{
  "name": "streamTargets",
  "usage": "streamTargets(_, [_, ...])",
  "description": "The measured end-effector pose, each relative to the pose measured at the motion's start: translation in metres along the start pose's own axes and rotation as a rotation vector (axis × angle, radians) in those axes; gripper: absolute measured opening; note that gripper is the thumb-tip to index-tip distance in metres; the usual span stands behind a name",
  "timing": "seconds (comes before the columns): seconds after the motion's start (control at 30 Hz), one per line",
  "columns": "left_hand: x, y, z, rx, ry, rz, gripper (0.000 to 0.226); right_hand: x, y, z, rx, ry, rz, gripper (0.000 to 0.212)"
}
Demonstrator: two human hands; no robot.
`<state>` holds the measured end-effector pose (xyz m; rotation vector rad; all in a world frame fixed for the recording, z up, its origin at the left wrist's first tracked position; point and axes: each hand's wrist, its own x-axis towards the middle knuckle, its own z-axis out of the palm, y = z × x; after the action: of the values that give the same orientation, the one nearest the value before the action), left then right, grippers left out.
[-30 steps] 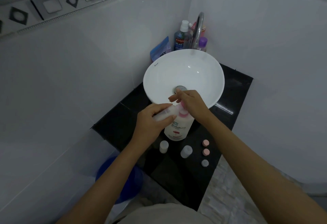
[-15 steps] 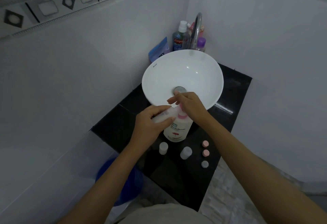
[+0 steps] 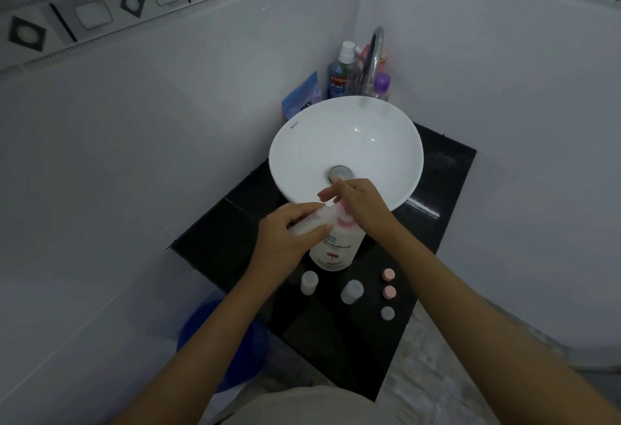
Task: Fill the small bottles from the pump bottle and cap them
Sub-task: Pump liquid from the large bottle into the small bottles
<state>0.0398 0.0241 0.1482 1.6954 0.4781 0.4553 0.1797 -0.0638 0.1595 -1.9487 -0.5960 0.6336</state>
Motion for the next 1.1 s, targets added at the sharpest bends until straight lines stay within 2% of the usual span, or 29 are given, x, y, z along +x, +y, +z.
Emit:
streamTargets(0.23, [0.008,0.009,-0.002,-0.005,0.015,0.053,0.035,0.001,-0.012,-0.001,0.011,0.075,-0.038,0.045])
streamTargets(0.43, [0.002,-0.007,-0.001,0.015,0.007,-0.017,0.037,-0.001,0.005,0.010,0.029,0.017,0.060,0.043])
streamTargets(0.8, [0.016,0.010,-0.007,0.012,0.015,0.057,0.037,0.005,-0.015,-0.001,0.030,0.059,-0.046,0.044])
streamTargets(1.0, [0.003,-0.007,-0.005,0.064,-0.023,0.002,0.040,-0.004,0.000,0.008,-0.068,-0.037,0.084,0.049])
streamTargets(1.1, [0.006,-0.002,-0.005,0.082,-0.047,0.025,0.040,-0.005,-0.007,-0.002,-0.036,-0.007,0.089,0.048])
